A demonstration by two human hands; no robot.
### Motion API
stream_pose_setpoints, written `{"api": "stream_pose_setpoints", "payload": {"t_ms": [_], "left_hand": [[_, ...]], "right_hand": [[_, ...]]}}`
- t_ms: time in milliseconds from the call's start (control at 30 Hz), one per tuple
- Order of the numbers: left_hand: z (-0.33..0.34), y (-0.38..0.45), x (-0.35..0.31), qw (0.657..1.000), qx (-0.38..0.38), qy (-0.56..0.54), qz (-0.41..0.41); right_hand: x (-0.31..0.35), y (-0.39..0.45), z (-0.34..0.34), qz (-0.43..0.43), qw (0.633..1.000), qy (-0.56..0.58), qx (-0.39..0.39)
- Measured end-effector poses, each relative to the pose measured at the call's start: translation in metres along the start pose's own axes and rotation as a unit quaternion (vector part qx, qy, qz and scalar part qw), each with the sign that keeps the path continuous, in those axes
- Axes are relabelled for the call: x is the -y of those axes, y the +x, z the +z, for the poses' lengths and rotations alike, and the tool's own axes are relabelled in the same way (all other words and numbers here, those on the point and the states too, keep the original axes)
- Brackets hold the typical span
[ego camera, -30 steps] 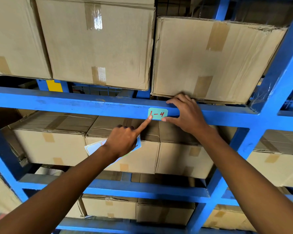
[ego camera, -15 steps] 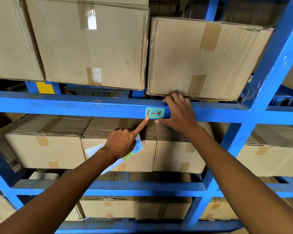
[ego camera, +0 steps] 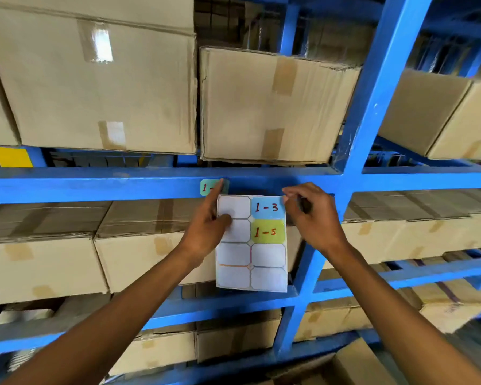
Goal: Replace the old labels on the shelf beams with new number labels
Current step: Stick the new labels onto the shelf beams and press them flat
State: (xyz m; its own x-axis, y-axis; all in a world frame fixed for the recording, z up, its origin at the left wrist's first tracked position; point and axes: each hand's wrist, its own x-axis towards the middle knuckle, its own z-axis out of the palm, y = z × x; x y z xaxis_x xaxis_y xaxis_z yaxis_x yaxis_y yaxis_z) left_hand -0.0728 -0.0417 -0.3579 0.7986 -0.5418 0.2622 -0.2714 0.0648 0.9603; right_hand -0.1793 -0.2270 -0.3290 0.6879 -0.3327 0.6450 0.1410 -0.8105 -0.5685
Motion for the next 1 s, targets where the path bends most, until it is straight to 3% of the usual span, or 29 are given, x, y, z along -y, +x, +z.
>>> {"api": "stream_pose_setpoints", "payload": {"t_ms": [133, 267, 500, 733, 900, 1000], "left_hand": [[0.029, 0.005, -0.026, 0.999, -0.014, 0.009, 0.036], [0.072, 0.013, -0.053, 0.996, 0.039, -0.009, 0.079], [0.16, 0.029, -0.089, 0.984, 0.05, -0.021, 0.17], [0.24, 0.053, -0.111, 0.976, 0.057, -0.005, 0.21], [0.272, 0.067, -0.111, 0.972, 0.027, 0.045, 0.23], [0.285, 0.076, -0.11, 0.963, -0.003, 0.082, 0.256]], "right_hand": [[-0.009, -0.018, -0.035, -0.009, 0.999, -0.008, -0.051], [-0.024, -0.015, -0.071, -0.011, 0.994, -0.013, -0.107], [-0.071, 0.006, -0.132, -0.026, 0.989, -0.05, -0.137], [-0.123, 0.039, -0.186, 0.023, 0.99, 0.069, -0.124], [-0.138, 0.053, -0.208, 0.108, 0.955, 0.249, -0.118], [-0.147, 0.06, -0.213, 0.126, 0.944, 0.278, -0.123]]}}
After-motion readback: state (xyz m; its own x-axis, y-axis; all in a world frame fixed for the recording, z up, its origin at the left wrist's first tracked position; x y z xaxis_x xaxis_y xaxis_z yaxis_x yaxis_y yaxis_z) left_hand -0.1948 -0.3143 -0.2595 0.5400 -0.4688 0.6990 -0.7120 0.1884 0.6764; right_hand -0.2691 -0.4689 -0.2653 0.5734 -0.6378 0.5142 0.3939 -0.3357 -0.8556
